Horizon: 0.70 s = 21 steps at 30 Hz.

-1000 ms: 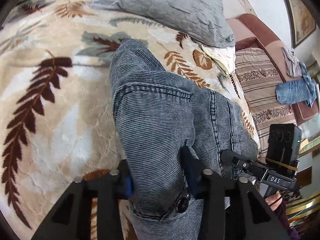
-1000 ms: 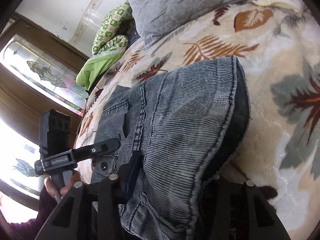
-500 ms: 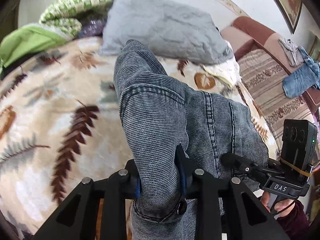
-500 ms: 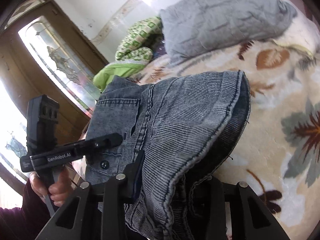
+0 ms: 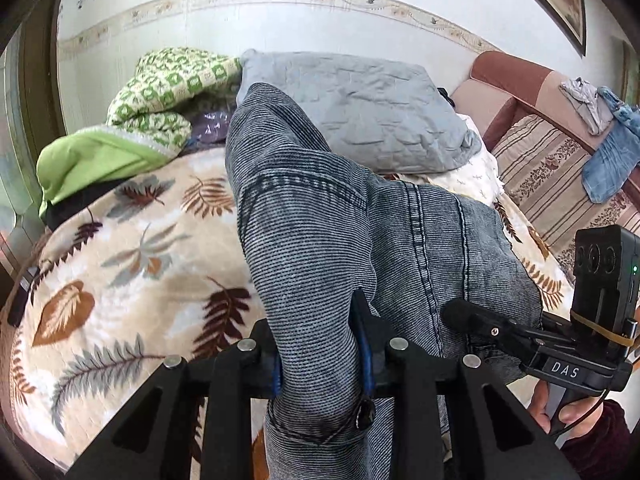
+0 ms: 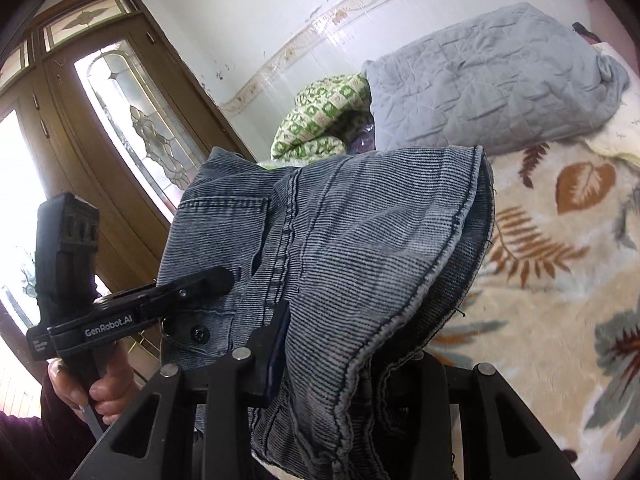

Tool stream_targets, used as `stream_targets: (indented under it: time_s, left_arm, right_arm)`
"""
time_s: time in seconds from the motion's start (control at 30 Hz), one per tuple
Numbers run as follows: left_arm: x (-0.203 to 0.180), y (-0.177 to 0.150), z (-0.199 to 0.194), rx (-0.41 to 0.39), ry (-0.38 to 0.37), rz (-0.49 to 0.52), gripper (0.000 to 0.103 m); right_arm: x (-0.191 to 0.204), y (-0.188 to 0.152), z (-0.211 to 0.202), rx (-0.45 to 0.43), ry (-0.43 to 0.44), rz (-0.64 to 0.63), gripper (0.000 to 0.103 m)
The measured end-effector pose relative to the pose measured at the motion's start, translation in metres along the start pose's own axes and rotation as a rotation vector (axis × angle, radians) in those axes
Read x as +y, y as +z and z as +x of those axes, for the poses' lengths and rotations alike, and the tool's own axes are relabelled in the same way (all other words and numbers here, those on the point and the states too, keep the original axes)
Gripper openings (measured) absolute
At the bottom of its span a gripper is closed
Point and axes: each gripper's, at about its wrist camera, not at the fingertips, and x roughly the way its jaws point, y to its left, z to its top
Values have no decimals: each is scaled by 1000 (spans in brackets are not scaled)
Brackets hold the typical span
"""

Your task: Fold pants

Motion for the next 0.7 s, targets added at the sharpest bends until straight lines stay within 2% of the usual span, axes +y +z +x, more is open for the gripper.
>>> stream_targets:
  time_s: [0.23, 0.7]
  left_arm:
    - [-10, 16, 9, -28, 12, 28, 30]
    - [-14, 39, 41, -47, 41, 52, 30]
  right_arm:
    - [-15, 9, -12, -50, -7, 23, 39]
    - [-36, 35, 8, -83, -34, 72, 39]
